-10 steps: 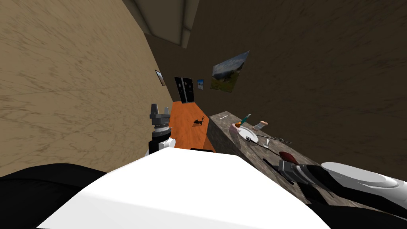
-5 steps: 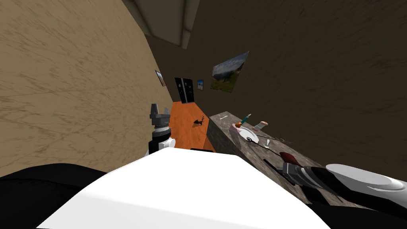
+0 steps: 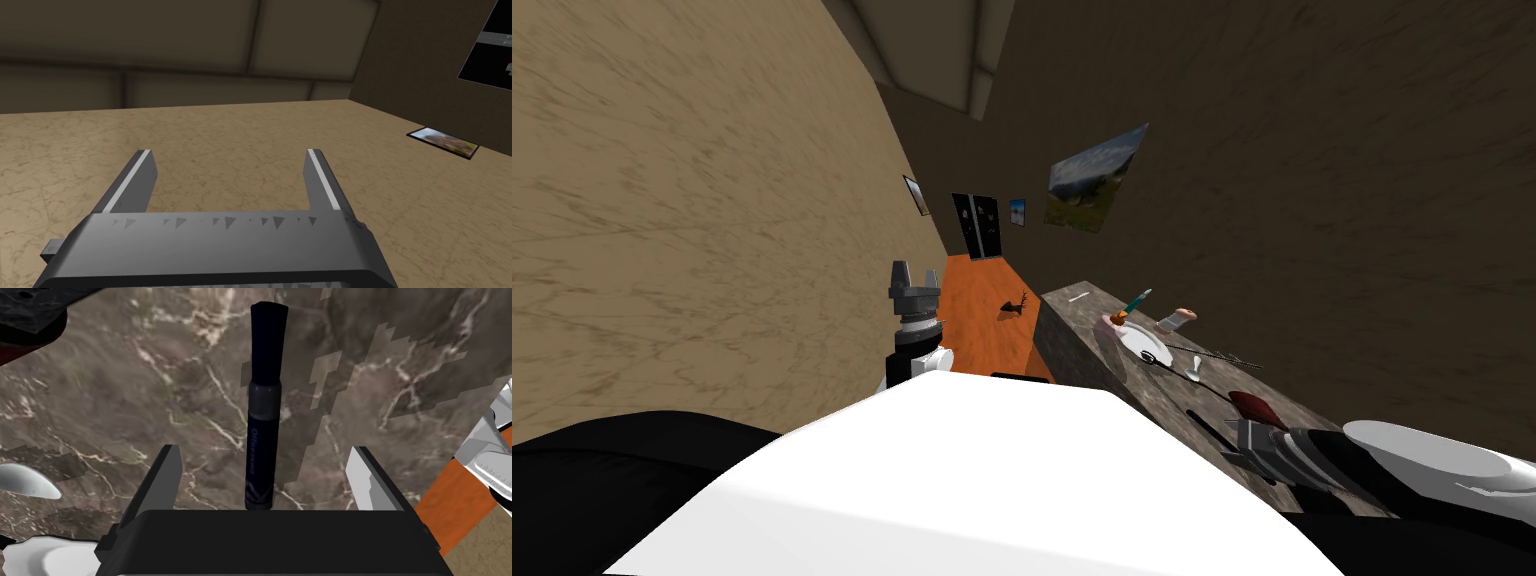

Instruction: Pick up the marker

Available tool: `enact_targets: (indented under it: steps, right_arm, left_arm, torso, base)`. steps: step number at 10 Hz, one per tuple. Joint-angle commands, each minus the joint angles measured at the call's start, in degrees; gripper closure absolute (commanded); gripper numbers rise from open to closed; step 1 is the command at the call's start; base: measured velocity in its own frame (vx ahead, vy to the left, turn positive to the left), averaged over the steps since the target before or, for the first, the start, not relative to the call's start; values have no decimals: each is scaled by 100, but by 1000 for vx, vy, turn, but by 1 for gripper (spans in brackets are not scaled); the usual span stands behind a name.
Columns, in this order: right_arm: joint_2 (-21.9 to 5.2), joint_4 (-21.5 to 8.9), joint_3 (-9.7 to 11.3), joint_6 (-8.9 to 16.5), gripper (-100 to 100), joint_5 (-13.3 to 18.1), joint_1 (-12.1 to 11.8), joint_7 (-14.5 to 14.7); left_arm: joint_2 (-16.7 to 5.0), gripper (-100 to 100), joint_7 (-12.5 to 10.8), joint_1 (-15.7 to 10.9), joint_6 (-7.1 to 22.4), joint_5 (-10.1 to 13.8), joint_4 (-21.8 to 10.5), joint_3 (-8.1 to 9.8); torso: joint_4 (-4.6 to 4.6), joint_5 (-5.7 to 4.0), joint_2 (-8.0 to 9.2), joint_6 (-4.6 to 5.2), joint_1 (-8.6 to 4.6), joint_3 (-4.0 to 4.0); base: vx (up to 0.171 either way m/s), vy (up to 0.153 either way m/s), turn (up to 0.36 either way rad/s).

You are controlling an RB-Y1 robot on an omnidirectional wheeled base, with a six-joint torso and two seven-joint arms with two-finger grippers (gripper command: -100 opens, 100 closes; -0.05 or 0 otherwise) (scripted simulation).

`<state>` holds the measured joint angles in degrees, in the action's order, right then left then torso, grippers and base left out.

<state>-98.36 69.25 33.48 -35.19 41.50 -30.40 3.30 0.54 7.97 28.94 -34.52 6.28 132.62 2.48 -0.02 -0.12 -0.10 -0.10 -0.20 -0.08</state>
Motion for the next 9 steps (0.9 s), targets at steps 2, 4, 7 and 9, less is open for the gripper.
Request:
enact_targets:
  steps: [2,4,7,9]
  right_arm:
    - [50,43,-32,15,-100,226,46,-368]
    - [91,66,-49,22,-100,395,91,-610]
    - [174,113,-83,35,-100,732,181,-1095]
    - [216,136,-100,42,-100,900,226,-1338]
  left_arm:
    - [0,0,0,-1,0,0,0,0]
    - [0,0,0,-1,0,0,0,0]
    - [0,0,0,-1,0,0,0,0]
    - [0,0,0,0,0,0,0,0]
  torso:
    - [6,-2,24,0,-8,14]
    - [8,-3,31,3,-12,19]
    - [7,-3,27,1,-13,16]
    - [6,-2,22,4,-7,14]
  base:
    - [-114,-32,137]
    - [-83,-24,82]
    - [-85,-27,125]
    - [-71,-11,73]
